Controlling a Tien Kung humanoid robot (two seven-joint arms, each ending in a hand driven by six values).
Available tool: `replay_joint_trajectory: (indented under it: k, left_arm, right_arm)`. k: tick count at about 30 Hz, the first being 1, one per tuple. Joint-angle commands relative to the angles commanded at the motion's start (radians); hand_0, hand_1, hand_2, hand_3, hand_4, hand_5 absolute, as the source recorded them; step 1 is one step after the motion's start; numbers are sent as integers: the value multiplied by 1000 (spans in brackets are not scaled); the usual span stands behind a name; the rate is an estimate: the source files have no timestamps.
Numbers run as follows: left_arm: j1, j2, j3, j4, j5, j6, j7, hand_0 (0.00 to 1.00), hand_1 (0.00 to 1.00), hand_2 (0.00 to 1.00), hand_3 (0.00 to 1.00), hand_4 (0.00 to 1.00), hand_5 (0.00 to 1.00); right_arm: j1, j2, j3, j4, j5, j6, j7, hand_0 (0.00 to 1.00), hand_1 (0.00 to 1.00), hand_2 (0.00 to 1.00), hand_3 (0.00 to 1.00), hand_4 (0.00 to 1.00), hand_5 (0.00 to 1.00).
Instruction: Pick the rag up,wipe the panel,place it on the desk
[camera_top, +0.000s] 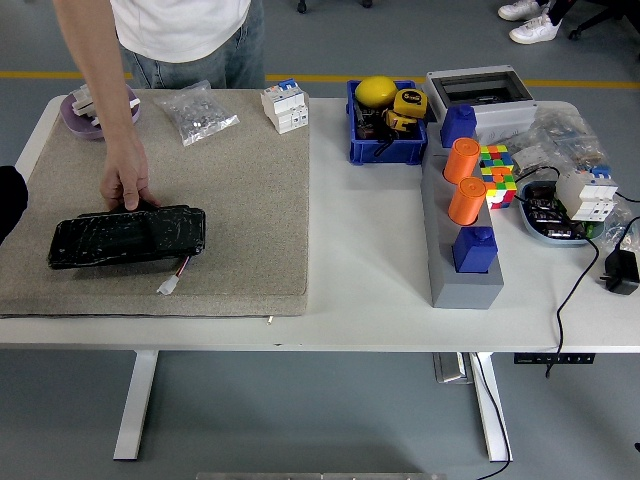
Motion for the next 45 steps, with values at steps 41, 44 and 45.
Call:
replay_joint_trajectory:
  k: [41,44,45]
  left_arm:
    - [72,-124,68,-161,-91,54,18,272,207,495,458,45,2]
    - [67,-123,96,-167,-104,51,23,271,206,495,459,53,2]
    - [66,-123,103,-169,-108,51,24,271,206,495,459,53,2]
  right_arm:
    - [-3,0,9,-8,8,0,4,797,550,697,717,998,712]
    - [-1,-2,7,-8,9,1,2,795,551,697,717,998,711]
    - [-1,-2,7,-8,9,1,2,795,551,697,717,998,711]
